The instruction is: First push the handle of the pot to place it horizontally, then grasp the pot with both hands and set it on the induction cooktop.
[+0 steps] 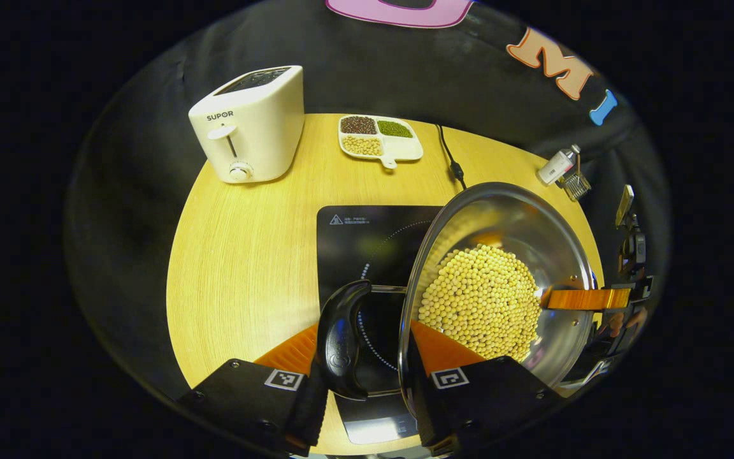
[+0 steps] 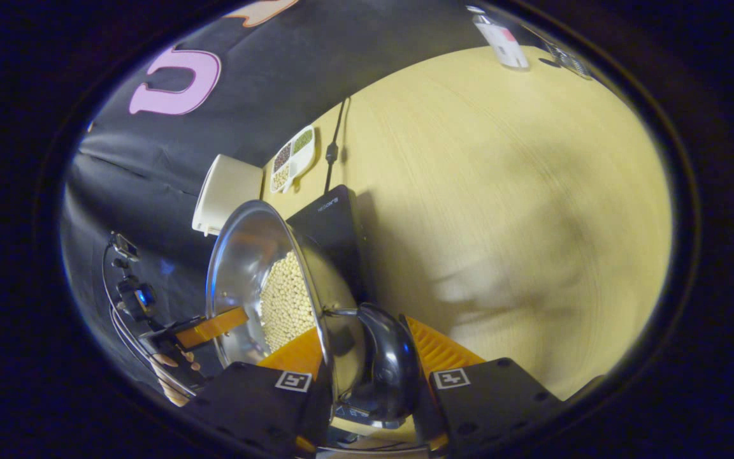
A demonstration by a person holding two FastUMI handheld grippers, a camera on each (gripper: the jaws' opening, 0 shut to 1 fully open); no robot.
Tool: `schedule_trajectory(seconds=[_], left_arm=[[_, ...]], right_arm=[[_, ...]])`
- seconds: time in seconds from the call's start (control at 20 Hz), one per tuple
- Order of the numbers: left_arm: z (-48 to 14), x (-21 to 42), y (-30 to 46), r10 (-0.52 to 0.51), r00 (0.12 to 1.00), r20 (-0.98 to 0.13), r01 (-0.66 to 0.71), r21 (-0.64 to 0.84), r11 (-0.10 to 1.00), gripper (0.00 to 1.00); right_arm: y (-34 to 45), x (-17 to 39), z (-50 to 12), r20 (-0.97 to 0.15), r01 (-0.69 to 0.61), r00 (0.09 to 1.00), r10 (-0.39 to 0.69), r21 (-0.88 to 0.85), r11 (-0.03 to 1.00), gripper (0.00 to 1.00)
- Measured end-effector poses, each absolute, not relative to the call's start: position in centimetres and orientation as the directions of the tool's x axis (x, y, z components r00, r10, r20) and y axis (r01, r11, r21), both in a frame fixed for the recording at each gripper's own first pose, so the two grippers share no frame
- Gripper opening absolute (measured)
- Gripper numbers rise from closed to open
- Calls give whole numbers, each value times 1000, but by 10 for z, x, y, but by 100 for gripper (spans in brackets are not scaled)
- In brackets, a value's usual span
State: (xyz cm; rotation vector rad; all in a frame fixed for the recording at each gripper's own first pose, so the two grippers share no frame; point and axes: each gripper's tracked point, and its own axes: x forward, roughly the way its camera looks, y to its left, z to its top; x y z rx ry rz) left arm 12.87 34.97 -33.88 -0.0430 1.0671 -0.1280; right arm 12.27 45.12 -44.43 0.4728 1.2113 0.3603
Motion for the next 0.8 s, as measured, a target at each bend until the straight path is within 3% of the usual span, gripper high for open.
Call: schedule_trajectory(seconds=[0.05, 0.45, 0.5, 0.55, 0.6, 0.65, 0.75, 0.8], left_arm=[[-342, 130, 353, -122, 476, -871, 80, -95, 992, 59], [-345, 144, 372, -85, 514, -854, 94, -42, 995, 63], [-344, 145, 373, -84, 520, -850, 95, -40, 995, 64], [-344, 146, 374, -84, 526, -846, 92, -41, 995, 65], [-346, 145, 375, -86, 525, -847, 90, -45, 995, 65], [-344, 143, 375, -85, 530, -844, 85, -47, 995, 66], [-345, 142, 375, -84, 536, -840, 77, -51, 996, 66], [-344, 141, 375, -76, 540, -838, 73, -44, 996, 68]], right_arm=[[454, 124, -446, -805, -18, 314, 503, 524, 851, 54], [471, 133, -449, -794, -28, 337, 507, 530, 848, 54], [472, 135, -449, -792, -32, 340, 507, 529, 848, 48], [474, 136, -449, -790, -32, 342, 510, 532, 846, 60], [476, 138, -451, -787, -36, 346, 511, 533, 845, 60], [478, 140, -451, -783, -42, 350, 514, 536, 843, 48], [478, 139, -451, -782, -40, 336, 525, 545, 838, 50], [478, 137, -451, -786, -36, 316, 532, 551, 834, 56]])
